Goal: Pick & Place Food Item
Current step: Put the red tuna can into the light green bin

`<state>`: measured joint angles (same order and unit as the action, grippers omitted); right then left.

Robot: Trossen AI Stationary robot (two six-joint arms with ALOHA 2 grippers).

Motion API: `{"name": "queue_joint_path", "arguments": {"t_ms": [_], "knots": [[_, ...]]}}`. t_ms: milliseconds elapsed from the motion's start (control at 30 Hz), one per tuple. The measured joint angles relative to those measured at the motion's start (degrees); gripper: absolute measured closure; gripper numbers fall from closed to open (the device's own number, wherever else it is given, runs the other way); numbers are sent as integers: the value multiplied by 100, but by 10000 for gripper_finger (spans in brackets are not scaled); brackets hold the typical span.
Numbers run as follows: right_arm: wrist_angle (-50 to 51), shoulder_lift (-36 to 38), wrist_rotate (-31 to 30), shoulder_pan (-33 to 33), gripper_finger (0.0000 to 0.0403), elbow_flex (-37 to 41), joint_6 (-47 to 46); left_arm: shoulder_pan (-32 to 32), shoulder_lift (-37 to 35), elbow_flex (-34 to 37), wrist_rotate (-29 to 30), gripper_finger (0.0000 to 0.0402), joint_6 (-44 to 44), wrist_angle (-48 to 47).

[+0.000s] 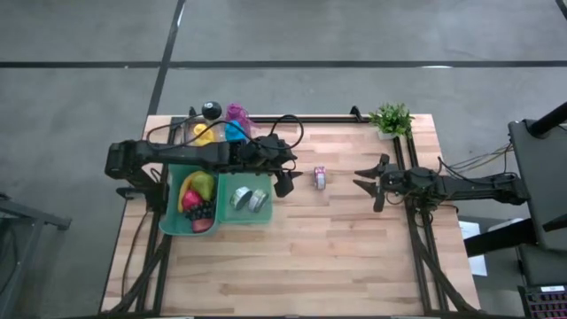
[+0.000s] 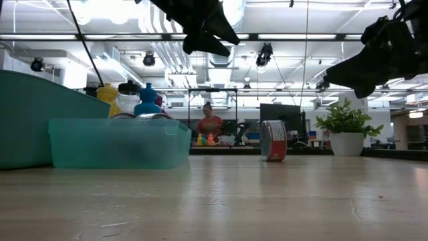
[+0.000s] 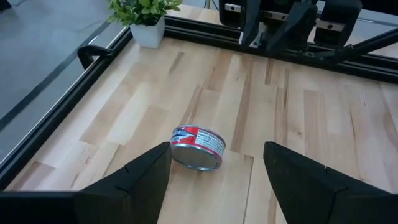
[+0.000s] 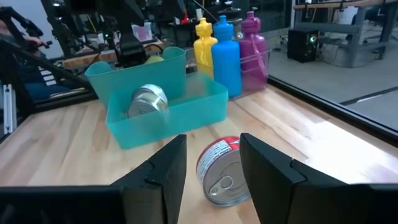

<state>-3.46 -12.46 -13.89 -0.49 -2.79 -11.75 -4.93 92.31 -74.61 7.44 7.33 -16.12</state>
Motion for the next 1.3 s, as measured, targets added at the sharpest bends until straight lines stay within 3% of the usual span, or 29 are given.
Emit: {"name": "queue_joint_path", "arguments": {"t_ms": [833,1300], "knots": [[8,-14,-2,0,256,0,-2,-2,4,0,0,137,40,-89],[8,-12,-2,0,256,1,-2,-2,7,0,0,137,512,-33]]}}
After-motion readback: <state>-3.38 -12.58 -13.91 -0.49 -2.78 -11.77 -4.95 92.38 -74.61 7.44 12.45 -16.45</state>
